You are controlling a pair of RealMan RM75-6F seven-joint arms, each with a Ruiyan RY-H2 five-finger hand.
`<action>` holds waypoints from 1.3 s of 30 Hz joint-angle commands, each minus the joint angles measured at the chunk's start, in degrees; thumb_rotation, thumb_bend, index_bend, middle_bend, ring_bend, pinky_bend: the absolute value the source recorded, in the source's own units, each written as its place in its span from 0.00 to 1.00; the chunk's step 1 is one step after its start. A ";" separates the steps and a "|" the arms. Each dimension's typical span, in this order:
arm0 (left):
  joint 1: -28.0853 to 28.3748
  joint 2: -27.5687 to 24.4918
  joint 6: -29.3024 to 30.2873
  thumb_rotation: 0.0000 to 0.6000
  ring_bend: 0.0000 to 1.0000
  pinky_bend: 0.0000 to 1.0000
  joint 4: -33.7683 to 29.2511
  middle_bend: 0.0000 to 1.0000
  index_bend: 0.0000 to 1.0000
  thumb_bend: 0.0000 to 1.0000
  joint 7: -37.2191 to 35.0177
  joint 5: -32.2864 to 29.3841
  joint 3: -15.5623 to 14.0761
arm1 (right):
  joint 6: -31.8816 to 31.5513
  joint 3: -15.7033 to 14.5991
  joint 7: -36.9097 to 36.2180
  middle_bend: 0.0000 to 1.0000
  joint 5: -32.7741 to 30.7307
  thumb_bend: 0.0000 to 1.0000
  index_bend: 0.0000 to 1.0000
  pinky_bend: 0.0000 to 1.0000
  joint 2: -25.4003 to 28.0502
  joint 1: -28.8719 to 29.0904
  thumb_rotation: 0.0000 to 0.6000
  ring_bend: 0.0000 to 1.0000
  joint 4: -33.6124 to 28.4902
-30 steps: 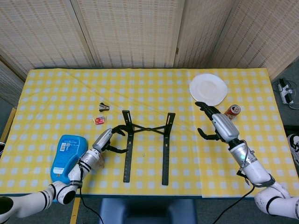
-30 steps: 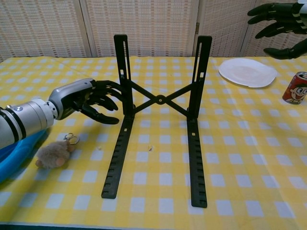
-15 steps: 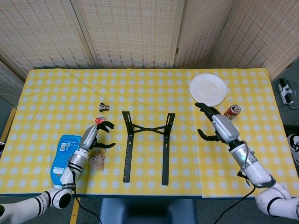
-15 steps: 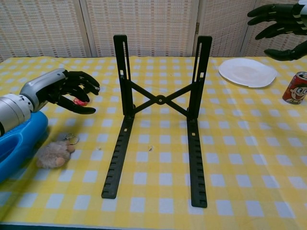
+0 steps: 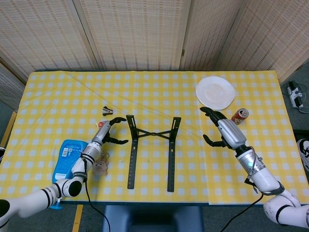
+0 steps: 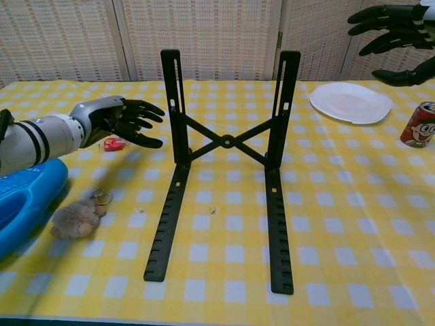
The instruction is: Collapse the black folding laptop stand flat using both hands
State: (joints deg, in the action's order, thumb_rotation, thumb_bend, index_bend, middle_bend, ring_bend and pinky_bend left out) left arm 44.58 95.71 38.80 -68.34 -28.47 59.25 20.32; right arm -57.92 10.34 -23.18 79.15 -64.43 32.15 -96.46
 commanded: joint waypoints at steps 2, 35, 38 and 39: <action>1.78 1.43 -1.90 1.00 0.16 0.07 1.52 0.21 0.29 0.11 -0.27 -0.96 1.16 | 0.16 -0.05 -0.11 0.08 -0.16 0.46 0.00 0.09 -0.12 0.01 1.00 0.16 0.25; 2.15 10.65 4.00 1.00 0.28 0.14 8.48 0.32 0.57 0.31 5.65 -3.53 2.76 | 0.51 -0.27 -1.02 0.08 -0.16 0.46 0.00 0.09 -0.57 -0.09 1.00 0.16 1.42; 1.87 10.15 3.59 1.00 0.28 0.13 8.10 0.32 0.56 0.34 5.65 -3.23 2.58 | 0.49 -0.31 -1.18 0.08 -0.07 0.46 0.00 0.09 -0.62 -0.13 1.00 0.16 1.52; 1.80 10.06 3.57 1.00 0.28 0.13 8.06 0.32 0.56 0.34 5.65 -3.13 2.56 | 0.47 -0.31 -1.21 0.08 -0.06 0.46 0.00 0.09 -0.64 -0.13 1.00 0.16 1.56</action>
State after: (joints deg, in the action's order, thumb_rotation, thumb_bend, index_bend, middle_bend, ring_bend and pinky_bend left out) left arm 46.39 105.78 42.38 -60.25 -22.81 56.10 22.90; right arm -57.44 10.04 -24.40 79.09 -65.07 32.02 -94.89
